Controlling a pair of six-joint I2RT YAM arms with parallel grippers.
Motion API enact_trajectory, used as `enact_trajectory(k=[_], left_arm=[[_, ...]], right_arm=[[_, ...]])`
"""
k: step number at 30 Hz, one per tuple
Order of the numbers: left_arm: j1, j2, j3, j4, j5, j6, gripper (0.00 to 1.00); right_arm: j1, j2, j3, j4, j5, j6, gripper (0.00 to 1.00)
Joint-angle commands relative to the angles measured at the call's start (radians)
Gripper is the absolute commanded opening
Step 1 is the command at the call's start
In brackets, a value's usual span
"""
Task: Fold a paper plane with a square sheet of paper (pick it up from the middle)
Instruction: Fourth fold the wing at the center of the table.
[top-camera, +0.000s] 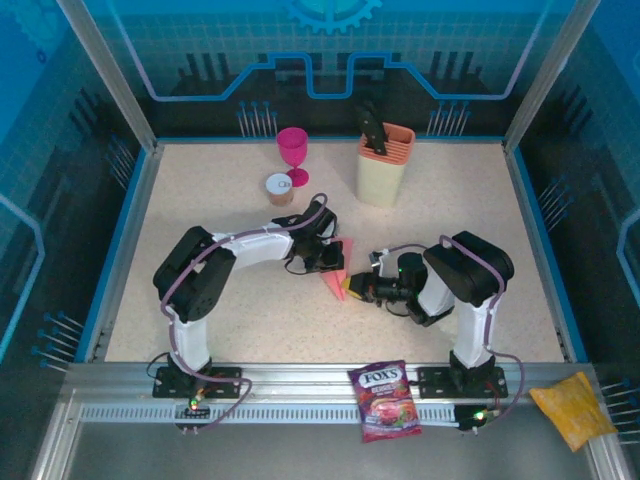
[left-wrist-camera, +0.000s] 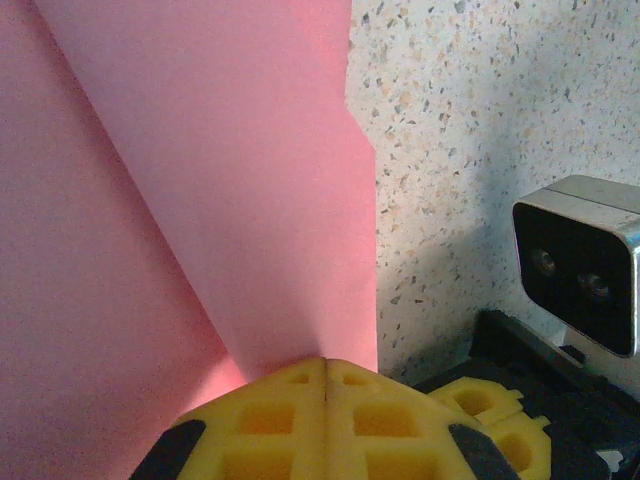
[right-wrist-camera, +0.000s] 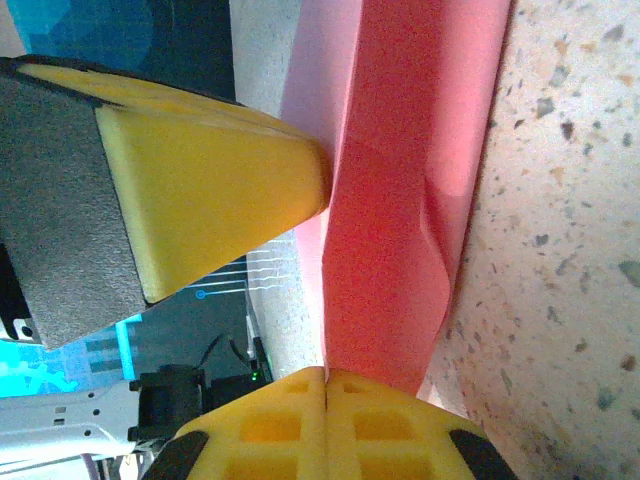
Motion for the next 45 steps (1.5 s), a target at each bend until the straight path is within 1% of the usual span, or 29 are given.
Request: enact_trajectory(k=[1,16,19,26,30,38,45], left_arm=[[-0.006,0.023,0.023,0.016,0.005,0.027,0.0],[-0.006,0.023,-0.043,0.032,-0.023,0.041,0.0],[-0.006,0.012,-0.053,0.048,-0.021,0.034,0.0],[-0.005,-0.024,-0.051,0.07,-0.019,0.018,0.0],[-0.005,-0.031,-0.035,0.071,-0.02,0.017,0.03],[0.005,-0.006,-0.01,0.055,-0.033,0.042,0.03],[0.034,0.015,0.006,0.052,-0.037,0.054,0.03]], right_arm=[[-0.008,0.134,-0.042,-0.371,0.143,-0.046,0.0],[-0.01,0.137,-0.033,-0.386,0.136,-0.051,0.0],[-0.009,0.136,-0.022,-0.419,0.135,-0.064,0.0],[-0.007,0.064,0.038,-0.694,0.171,-0.168,0.0],[-0.005,0.031,0.063,-0.786,0.188,-0.206,0.0],[-0.006,0.044,0.065,-0.794,0.186,-0.21,0.0],[-0.005,0.052,0.07,-0.807,0.185,-0.217,0.0]])
